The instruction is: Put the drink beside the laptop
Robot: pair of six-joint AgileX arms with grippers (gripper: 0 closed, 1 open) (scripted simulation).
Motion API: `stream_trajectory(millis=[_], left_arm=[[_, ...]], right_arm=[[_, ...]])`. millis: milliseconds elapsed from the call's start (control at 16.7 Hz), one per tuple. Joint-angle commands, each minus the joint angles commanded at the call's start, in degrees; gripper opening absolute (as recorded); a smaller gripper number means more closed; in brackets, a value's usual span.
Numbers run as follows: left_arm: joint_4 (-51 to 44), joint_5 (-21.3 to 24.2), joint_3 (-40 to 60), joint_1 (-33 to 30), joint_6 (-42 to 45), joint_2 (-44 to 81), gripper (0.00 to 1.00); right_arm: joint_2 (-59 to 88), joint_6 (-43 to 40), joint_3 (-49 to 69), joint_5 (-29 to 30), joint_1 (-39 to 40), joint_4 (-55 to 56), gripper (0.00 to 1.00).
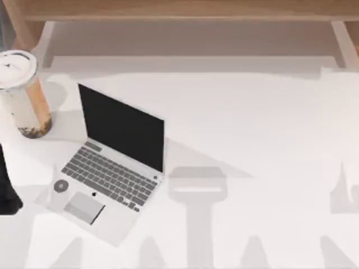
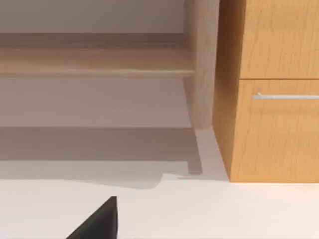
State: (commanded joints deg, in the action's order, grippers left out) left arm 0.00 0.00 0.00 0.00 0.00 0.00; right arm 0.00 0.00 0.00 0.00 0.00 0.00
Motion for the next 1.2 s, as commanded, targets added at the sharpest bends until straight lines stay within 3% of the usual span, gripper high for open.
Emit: stream_trajectory(millis=[240, 480, 1200], left_arm=[[1.78, 0.16, 0.33, 0.01, -0.07, 1.86, 1.0], [10.97, 0.79, 1.71, 0.27, -0.13, 12.82, 1.0], [56.39, 3.53, 7.93, 1.83, 0.88, 73.98, 1.0]], right_arm=[[0.0, 0.0, 0.0, 0.0, 0.0, 0.0, 1.0], [0.0, 0.0, 0.0, 0.0, 0.0, 0.0, 1.0], [0.0, 0.0, 0.0, 0.0, 0.0, 0.0, 1.0]])
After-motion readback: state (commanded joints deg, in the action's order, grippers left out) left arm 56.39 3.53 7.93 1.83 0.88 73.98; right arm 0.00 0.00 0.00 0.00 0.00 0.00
